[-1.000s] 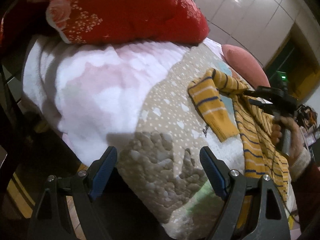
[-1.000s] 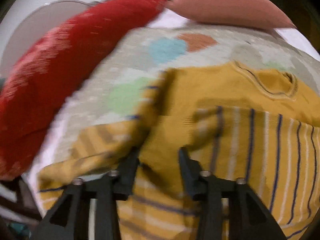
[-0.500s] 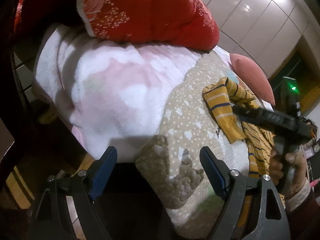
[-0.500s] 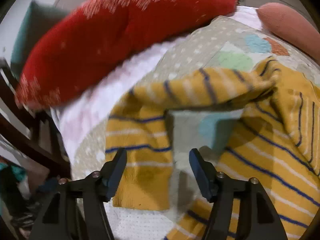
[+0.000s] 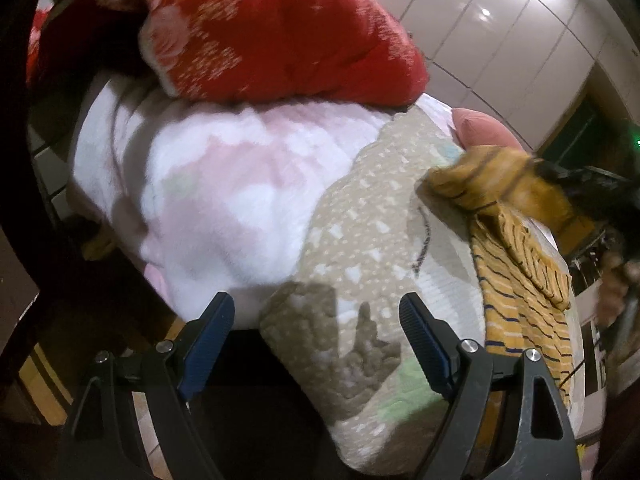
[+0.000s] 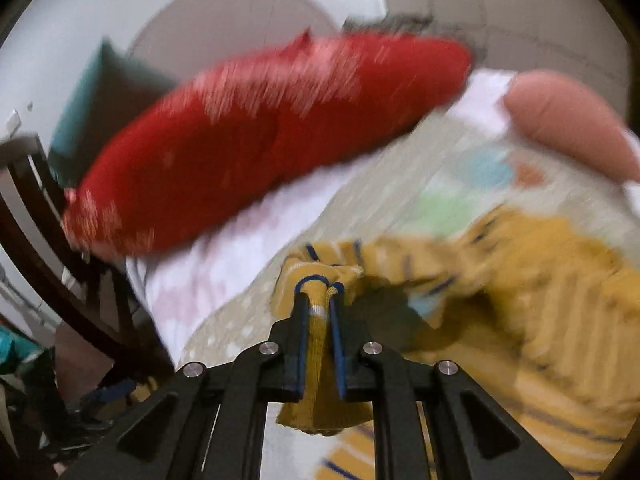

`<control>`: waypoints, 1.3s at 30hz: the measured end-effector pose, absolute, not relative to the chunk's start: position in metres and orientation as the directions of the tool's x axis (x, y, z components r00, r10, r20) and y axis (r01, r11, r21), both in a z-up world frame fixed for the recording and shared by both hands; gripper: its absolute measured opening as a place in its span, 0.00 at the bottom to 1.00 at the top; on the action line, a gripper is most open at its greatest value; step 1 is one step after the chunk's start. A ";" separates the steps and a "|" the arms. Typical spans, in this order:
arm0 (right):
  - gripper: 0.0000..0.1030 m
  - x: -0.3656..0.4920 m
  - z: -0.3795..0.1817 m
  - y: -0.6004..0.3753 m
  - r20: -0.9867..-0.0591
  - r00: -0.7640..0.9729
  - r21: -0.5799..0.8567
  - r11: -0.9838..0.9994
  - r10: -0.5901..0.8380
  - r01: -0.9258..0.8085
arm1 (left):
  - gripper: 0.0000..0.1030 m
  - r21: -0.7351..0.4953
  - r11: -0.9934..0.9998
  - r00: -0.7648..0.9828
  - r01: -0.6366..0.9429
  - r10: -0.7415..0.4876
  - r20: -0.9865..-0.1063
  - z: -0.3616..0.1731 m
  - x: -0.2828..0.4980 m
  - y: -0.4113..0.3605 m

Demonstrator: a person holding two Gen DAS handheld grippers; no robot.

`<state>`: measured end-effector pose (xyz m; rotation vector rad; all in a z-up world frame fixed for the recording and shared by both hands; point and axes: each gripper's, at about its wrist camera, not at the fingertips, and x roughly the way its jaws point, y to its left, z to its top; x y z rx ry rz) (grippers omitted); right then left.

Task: Fold small clothes

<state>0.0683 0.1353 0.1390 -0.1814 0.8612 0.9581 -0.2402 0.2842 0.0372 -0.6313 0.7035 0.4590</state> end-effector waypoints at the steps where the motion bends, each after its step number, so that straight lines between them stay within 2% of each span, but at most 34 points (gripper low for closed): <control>1: 0.11 0.078 0.156 0.114 -0.698 0.324 0.203 0.611 0.639 -0.765 | 0.81 -0.370 0.731 0.681 -0.574 0.175 -0.711 0.039 -0.237 0.281; 5: 0.11 0.117 0.192 0.019 -0.682 0.470 0.160 0.741 0.561 -0.652 | 0.81 -0.352 0.767 0.687 -0.537 0.155 -0.710 0.044 -0.218 0.266; 8: 0.15 0.159 0.180 -0.058 -0.723 0.558 0.114 0.867 0.408 -0.486 | 0.81 -0.341 0.792 0.686 -0.506 0.130 -0.716 0.046 -0.203 0.254; 10: 0.38 0.184 0.161 -0.092 -0.764 0.601 0.009 0.935 0.235 -0.354 | 0.81 -0.335 0.809 0.688 -0.482 0.113 -0.717 0.049 -0.194 0.244; 12: 0.40 0.201 0.138 -0.137 -0.779 0.627 -0.103 0.979 0.033 -0.178 | 0.81 -0.320 0.833 0.698 -0.453 0.107 -0.708 0.056 -0.186 0.230; 16: 0.52 0.191 0.126 -0.193 -0.767 0.615 0.130 0.983 0.180 -0.127 | 0.81 -0.266 0.870 0.692 -0.414 0.111 -0.714 0.066 -0.170 0.211; 20: 0.53 0.178 0.117 -0.195 -0.752 0.602 0.199 0.963 0.268 -0.180 | 0.81 -0.279 0.886 0.691 -0.370 0.062 -0.720 0.069 -0.145 0.196; 24: 0.53 0.174 0.110 -0.159 -0.735 0.532 0.302 0.906 0.420 -0.297 | 0.81 -0.336 0.883 0.695 -0.329 -0.014 -0.719 0.070 -0.121 0.182; 26: 0.57 0.174 0.109 -0.123 -0.722 0.483 0.339 0.862 0.495 -0.377 | 0.81 -0.337 0.892 0.699 -0.302 -0.033 -0.715 0.071 -0.114 0.171; 28: 0.65 0.176 0.108 -0.077 -0.712 0.423 0.360 0.809 0.560 -0.464 | 0.81 -0.316 0.905 0.698 -0.284 -0.030 -0.715 0.071 -0.109 0.162; 30: 0.68 0.181 0.107 -0.032 -0.709 0.369 0.366 0.761 0.601 -0.536 | 0.81 -0.296 0.916 0.695 -0.272 -0.026 -0.718 0.068 -0.106 0.156; 36: 0.68 0.207 0.081 0.092 -0.773 0.299 0.267 0.715 0.559 -0.646 | 0.81 -0.290 0.917 0.677 -0.275 -0.030 -0.736 0.050 -0.104 0.168; 37: 0.65 0.214 0.070 0.109 -0.793 0.294 0.241 0.718 0.533 -0.653 | 0.81 -0.292 0.914 0.673 -0.282 -0.029 -0.739 0.046 -0.103 0.173; 38: 0.56 0.219 0.061 0.122 -0.813 0.284 0.220 0.720 0.508 -0.658 | 0.81 -0.299 0.908 0.668 -0.293 -0.030 -0.744 0.042 -0.104 0.180; 39: 0.18 0.224 0.054 0.127 -0.829 0.262 0.217 0.717 0.494 -0.662 | 0.81 -0.305 0.903 0.666 -0.302 -0.030 -0.746 0.038 -0.105 0.185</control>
